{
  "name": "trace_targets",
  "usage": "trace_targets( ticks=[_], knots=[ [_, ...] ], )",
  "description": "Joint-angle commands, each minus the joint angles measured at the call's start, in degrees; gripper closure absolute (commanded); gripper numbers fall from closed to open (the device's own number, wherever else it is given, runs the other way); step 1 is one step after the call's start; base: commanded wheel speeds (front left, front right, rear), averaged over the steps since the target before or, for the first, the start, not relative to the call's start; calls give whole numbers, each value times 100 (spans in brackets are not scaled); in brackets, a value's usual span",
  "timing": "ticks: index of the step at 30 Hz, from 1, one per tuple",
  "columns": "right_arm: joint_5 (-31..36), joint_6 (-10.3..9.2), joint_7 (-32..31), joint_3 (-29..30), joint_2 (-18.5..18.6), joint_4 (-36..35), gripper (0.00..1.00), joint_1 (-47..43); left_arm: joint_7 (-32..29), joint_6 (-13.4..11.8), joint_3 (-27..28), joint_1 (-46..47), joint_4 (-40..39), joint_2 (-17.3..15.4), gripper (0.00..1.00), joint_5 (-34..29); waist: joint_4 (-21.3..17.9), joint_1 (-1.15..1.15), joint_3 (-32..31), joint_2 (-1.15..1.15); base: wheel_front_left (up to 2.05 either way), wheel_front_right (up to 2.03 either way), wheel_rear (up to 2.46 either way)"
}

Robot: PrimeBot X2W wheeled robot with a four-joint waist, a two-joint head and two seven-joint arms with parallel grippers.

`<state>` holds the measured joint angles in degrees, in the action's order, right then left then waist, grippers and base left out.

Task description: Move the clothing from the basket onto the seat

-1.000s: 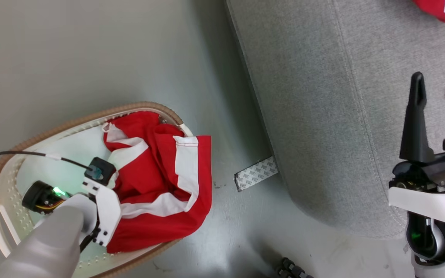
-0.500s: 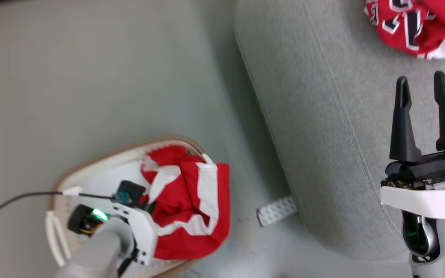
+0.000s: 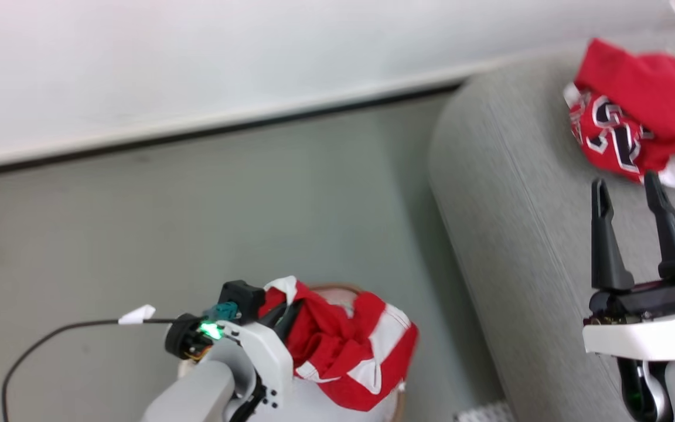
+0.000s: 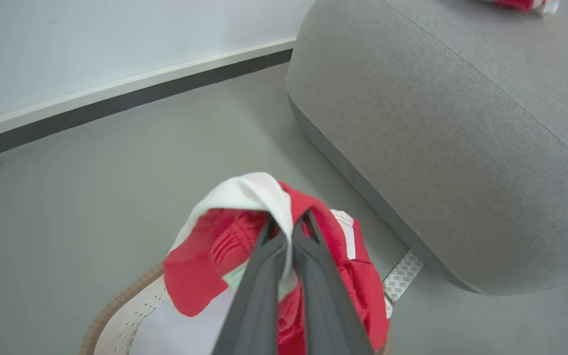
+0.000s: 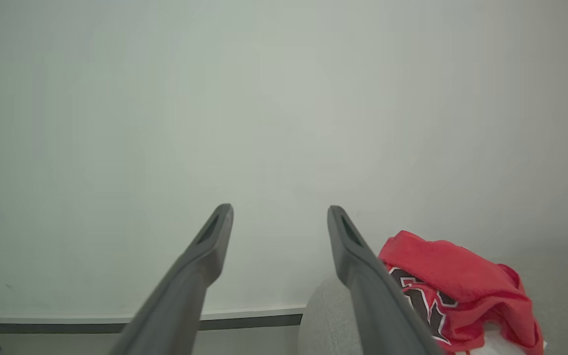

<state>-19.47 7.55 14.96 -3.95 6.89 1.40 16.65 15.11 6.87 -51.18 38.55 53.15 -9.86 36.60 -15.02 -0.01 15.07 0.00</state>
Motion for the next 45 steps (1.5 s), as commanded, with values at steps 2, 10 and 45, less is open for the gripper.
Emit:
trace_targets(
  ticks=[2,10,45],
  knots=[
    [-74,-14,11,-37,65,55,0,-150,2,-66,191,-187,-338,-45,100,-142,520,1,-655,0,0,0,0],
    [-269,-14,11,-216,163,255,0,-472,4,-93,799,-447,-1508,-26,100,-454,802,1,-1248,0,0,0,0],
    [-786,-14,11,-2362,69,1263,0,-237,-425,-405,1014,-253,-3932,-124,100,-497,1358,1,-1683,0,0,0,0]
  ],
)
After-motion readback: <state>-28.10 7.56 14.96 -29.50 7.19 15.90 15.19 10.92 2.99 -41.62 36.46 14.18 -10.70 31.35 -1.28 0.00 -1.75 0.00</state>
